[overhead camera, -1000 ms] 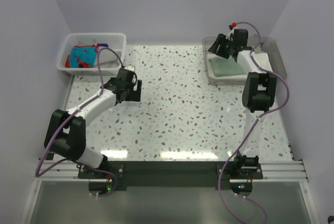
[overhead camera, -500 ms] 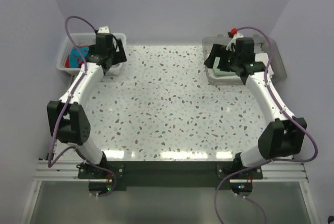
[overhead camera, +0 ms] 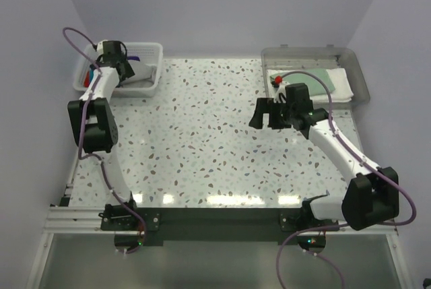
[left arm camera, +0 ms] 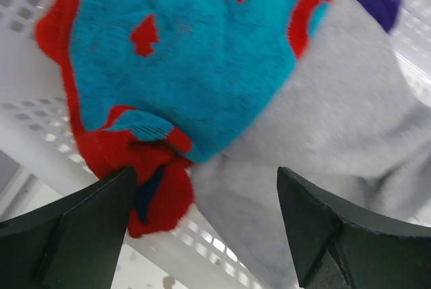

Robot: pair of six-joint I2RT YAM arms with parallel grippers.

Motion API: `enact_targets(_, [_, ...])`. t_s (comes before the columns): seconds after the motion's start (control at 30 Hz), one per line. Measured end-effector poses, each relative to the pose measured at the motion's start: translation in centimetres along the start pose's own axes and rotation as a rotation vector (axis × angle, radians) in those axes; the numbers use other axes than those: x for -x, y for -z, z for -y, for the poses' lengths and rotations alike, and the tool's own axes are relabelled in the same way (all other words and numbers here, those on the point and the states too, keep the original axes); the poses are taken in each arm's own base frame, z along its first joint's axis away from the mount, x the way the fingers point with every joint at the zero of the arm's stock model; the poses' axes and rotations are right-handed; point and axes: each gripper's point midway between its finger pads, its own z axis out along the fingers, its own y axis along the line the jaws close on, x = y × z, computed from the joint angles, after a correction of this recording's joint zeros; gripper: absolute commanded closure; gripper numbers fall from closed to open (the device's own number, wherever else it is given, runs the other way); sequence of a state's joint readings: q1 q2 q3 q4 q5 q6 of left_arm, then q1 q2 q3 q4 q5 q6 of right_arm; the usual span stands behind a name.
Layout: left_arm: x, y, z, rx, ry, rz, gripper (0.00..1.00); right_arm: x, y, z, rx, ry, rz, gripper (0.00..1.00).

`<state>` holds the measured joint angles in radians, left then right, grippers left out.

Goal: Fold and stack the towels
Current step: Grab crumpled towel

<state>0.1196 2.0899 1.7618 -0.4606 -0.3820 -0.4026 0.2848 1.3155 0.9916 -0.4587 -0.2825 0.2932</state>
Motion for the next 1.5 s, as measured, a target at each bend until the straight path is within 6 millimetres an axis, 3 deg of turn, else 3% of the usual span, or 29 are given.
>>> enact_targets(0.2, [1.7, -2.4, -2.5, 0.087, 0.039, 0.048, 0.13, -1.4, -0.5, -0.2, 0.026, 0.008, -0.028, 0.02])
enact_targets(0.4, [1.9, -5.6, -2.2, 0.104, 0.049, 0.058, 0.24, -2.7, -1.2, 0.1, 0.034, 0.001, -0.071, 0.01])
enact_targets(0.43, [1.6, -6.1, -2.2, 0.105, 0.046, 0.050, 0.40, -2.8, -1.3, 0.2, 0.035, 0.001, -0.073, 0.01])
enact_targets(0.5, [0.9, -7.1, -2.2, 0.105, 0.038, 0.034, 0.57, -2.9, -1.6, 0.2, 0.036, -0.002, -0.080, 0.02])
enact_targets(0.53, [0.7, -7.3, -2.2, 0.102, 0.030, 0.030, 0.72, -3.0, -1.7, 0.3, 0.037, -0.002, -0.081, 0.01])
enact_targets(0.6, [0.7, -7.4, -2.0, 0.093, 0.020, 0.034, 0.91, -3.1, -2.0, 0.3, 0.041, -0.004, -0.089, 0.02])
enact_targets(0.67, [1.4, -7.1, -1.9, 0.084, 0.010, 0.050, 0.99, -3.2, -2.1, 0.2, 0.046, -0.006, -0.096, 0.02])
enact_targets(0.87, [4.9, -3.8, -2.2, 0.062, 0.006, 0.127, 1.00, -3.0, -2.2, 0.0, 0.059, -0.004, -0.091, 0.02])
enact_targets(1.13, [15.2, 6.5, -3.0, 0.000, 0.089, 0.389, 1.00, -3.0, -2.2, 0.0, 0.062, -0.004, -0.090, 0.02])
enact_targets(1.23, [17.2, 8.4, -3.0, -0.020, 0.100, 0.447, 1.00, -3.0, -2.3, -0.1, 0.069, -0.003, -0.089, 0.02])
enact_targets(1.37, [16.6, 7.5, -1.1, -0.110, 0.067, 0.419, 0.93, -3.7, -2.4, -0.2, 0.083, -0.007, -0.102, 0.02])
enact_targets(1.4, [15.9, 6.9, -0.2, -0.145, 0.052, 0.397, 0.86, -3.9, -2.5, -0.1, 0.085, -0.009, -0.106, 0.02])
enact_targets(1.5, [12.7, 4.8, 2.6, -0.237, -0.009, 0.309, 0.79, -4.5, -2.6, 0.0, 0.086, -0.013, -0.119, 0.02])
